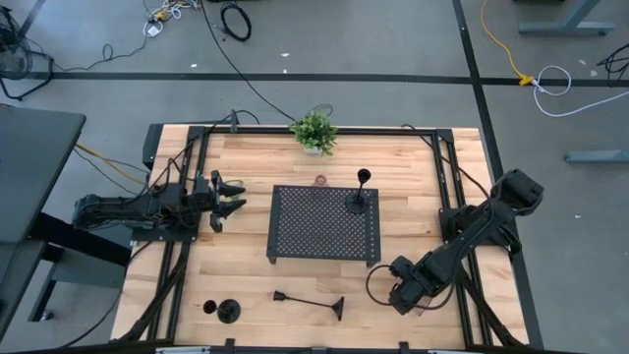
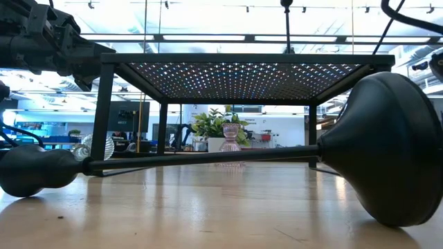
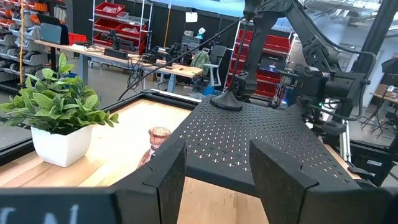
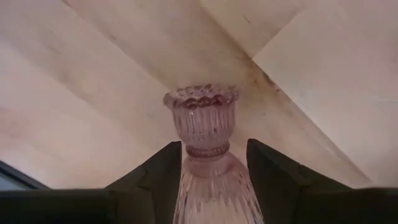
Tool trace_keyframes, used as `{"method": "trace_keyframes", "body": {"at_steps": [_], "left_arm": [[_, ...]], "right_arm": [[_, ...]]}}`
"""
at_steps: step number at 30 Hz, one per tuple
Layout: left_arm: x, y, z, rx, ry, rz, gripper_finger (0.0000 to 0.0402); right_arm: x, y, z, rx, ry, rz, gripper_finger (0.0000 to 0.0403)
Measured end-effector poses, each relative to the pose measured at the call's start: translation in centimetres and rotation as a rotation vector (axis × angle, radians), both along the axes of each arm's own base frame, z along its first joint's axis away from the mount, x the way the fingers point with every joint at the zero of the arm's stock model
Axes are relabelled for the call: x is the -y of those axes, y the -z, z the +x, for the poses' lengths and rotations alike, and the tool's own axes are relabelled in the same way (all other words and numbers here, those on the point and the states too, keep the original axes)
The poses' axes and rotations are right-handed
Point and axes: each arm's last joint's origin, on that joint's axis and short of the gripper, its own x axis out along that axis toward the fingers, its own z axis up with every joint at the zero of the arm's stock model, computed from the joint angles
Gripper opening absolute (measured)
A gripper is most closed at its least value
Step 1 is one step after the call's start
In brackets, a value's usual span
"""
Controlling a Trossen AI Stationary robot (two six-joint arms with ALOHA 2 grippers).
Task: Pick & Place candle stick holders
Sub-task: Align the bottom pink glass candle holder with the black candle holder on the shelf
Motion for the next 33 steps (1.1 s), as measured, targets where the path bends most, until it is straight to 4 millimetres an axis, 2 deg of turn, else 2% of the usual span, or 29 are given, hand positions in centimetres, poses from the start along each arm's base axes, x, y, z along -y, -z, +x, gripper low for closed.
{"method": "trace_keyframes", "body": {"at_steps": [5, 20, 33], "left_arm": [[0.0, 0.0, 0.0, -0.001, 0.000, 0.000, 0.0179], [0.0, 0.0, 0.0, -0.002, 0.000, 0.001, 0.0179], [0.0, 0.0, 0.0, -0.001, 0.000, 0.000, 0.0179]], "right_arm": [[-0.2, 0.8, 0.2, -0.018, -0.022, -0.008, 0.0181], [-0.2, 0.9, 0.4, 0.032, -0.020, -0.034, 0.0181], [0.1, 2.0, 0.1, 0.037, -0.012, -0.016, 0.0181]]}}
